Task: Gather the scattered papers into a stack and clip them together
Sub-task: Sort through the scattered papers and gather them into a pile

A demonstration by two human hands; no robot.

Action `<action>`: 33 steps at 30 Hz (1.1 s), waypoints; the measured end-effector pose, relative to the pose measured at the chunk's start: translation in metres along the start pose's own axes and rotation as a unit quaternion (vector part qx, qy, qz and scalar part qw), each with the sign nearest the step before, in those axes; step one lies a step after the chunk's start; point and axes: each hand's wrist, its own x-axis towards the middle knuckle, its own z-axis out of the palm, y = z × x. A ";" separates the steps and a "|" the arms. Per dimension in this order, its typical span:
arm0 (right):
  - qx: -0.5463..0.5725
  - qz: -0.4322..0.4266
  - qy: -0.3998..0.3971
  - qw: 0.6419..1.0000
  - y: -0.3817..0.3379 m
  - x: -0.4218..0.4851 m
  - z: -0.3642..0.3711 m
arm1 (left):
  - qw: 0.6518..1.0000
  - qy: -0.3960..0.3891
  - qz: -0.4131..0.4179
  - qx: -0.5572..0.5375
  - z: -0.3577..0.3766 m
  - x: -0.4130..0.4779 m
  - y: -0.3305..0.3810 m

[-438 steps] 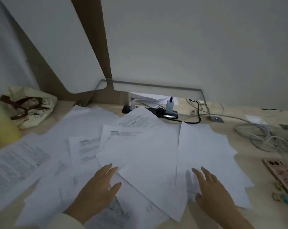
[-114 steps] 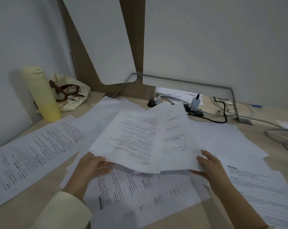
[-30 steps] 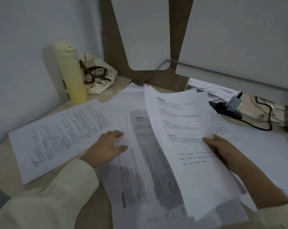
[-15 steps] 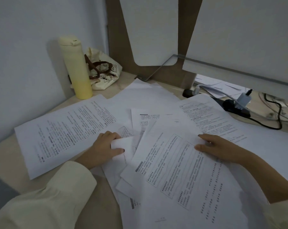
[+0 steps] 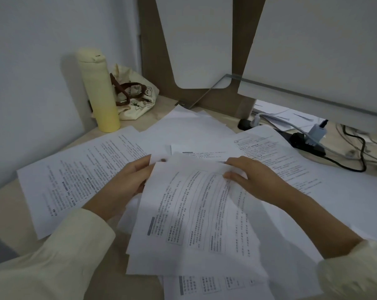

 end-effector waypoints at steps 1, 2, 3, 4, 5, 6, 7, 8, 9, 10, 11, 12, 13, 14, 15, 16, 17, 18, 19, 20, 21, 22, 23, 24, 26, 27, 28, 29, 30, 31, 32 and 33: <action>0.010 0.028 0.015 0.999 -0.002 -0.002 -0.003 | 1.000 0.010 -0.008 -0.001 0.001 0.002 0.003; 0.026 0.052 0.037 0.998 -0.003 -0.003 -0.006 | 1.000 0.021 -0.017 -0.004 0.001 0.004 0.006; 0.050 0.068 0.060 0.995 0.000 -0.004 -0.009 | 0.999 0.030 -0.032 -0.010 0.000 0.006 0.008; 0.081 0.080 0.083 0.990 0.003 -0.006 -0.013 | 0.998 0.037 -0.047 -0.010 0.000 0.007 0.009; 0.117 0.098 0.103 0.983 0.008 -0.008 -0.017 | 0.997 0.047 -0.056 0.001 0.000 0.008 0.010; 0.158 0.121 0.122 0.972 0.013 -0.011 -0.022 | 0.997 0.059 -0.053 0.011 0.000 0.008 0.010; 0.197 0.147 0.141 0.959 0.019 -0.015 -0.027 | 0.996 0.076 -0.045 0.011 0.001 0.007 0.008; 0.224 0.172 0.164 0.945 0.025 -0.019 -0.031 | 0.995 0.088 -0.040 0.006 0.001 0.005 0.006; 0.237 0.196 0.189 0.932 0.031 -0.024 -0.036 | 0.995 0.096 -0.040 0.003 0.003 0.003 0.004; 0.242 0.220 0.215 0.920 0.036 -0.028 -0.040 | 0.994 0.103 -0.045 0.001 0.006 0.003 0.001; 0.251 0.241 0.241 0.906 0.042 -0.033 -0.043 | 0.993 0.109 -0.052 0.000 0.009 0.002 -0.003; 0.274 0.258 0.265 0.888 0.049 -0.038 -0.046 | 0.992 0.111 -0.064 -0.004 0.013 0.002 -0.006; 0.302 0.273 0.284 0.868 0.055 -0.043 -0.046 | 0.991 0.108 -0.076 -0.007 0.016 0.001 -0.010; 0.333 0.289 0.296 0.847 0.061 -0.048 -0.047 | 0.991 0.103 -0.086 -0.008 0.021 0.002 -0.013; 0.364 0.308 0.302 0.826 0.067 -0.054 -0.047 | 0.991 0.094 -0.095 -0.005 0.026 0.002 -0.017; 0.398 0.326 0.305 0.801 0.073 -0.059 -0.045 | 0.991 0.084 -0.104 0.000 0.031 0.003 -0.019; 0.432 0.343 0.305 0.777 0.079 -0.064 -0.044 | 0.991 0.076 -0.110 0.003 0.035 0.003 -0.020; 0.464 0.356 0.301 0.753 0.085 -0.068 -0.041 | 0.990 0.074 -0.117 0.000 0.039 0.004 -0.021; 0.491 0.368 0.292 0.734 0.091 -0.072 -0.038 | 0.990 0.072 -0.123 -0.005 0.041 0.006 -0.023; 0.514 0.376 0.278 0.719 0.095 -0.076 -0.034 | 0.989 0.074 -0.130 -0.007 0.043 0.007 -0.025; 0.535 0.384 0.261 0.706 0.097 -0.078 -0.029 | 0.987 0.075 -0.138 -0.011 0.045 0.008 -0.026; 0.551 0.392 0.242 0.695 0.099 -0.081 -0.022 | 0.986 0.075 -0.148 -0.018 0.046 0.010 -0.029; 0.564 0.401 0.219 0.688 0.099 -0.083 -0.014 | 0.984 0.075 -0.156 -0.029 0.047 0.012 -0.030; 0.572 0.406 0.194 0.685 0.098 -0.085 -0.006 | 0.982 0.079 -0.165 -0.044 0.048 0.014 -0.031; 0.578 0.410 0.156 0.688 0.098 -0.086 0.008 | 0.978 0.088 -0.172 -0.073 0.048 0.019 -0.031; 0.576 0.410 0.146 0.692 0.098 -0.087 0.013 | 0.977 0.087 -0.177 -0.084 0.049 0.021 -0.029; 0.570 0.410 0.142 0.698 0.099 -0.087 0.017 | 0.977 0.084 -0.179 -0.084 0.049 0.024 -0.028; 0.561 0.409 0.143 0.705 0.100 -0.087 0.019 | 0.976 0.082 -0.184 -0.083 0.050 0.028 -0.028; 0.551 0.408 0.145 0.713 0.101 -0.087 0.020 | 0.976 0.079 -0.190 -0.068 0.050 0.032 -0.028; 0.545 0.407 0.146 0.718 0.102 -0.087 0.021 | 0.976 0.076 -0.196 -0.051 0.053 0.036 -0.027; 0.540 0.407 0.147 0.722 0.103 -0.087 0.023 | 0.977 0.072 -0.197 -0.028 0.056 0.039 -0.026; 0.538 0.405 0.148 0.724 0.102 -0.088 0.023 | 0.979 0.066 -0.194 -0.005 0.060 0.042 -0.026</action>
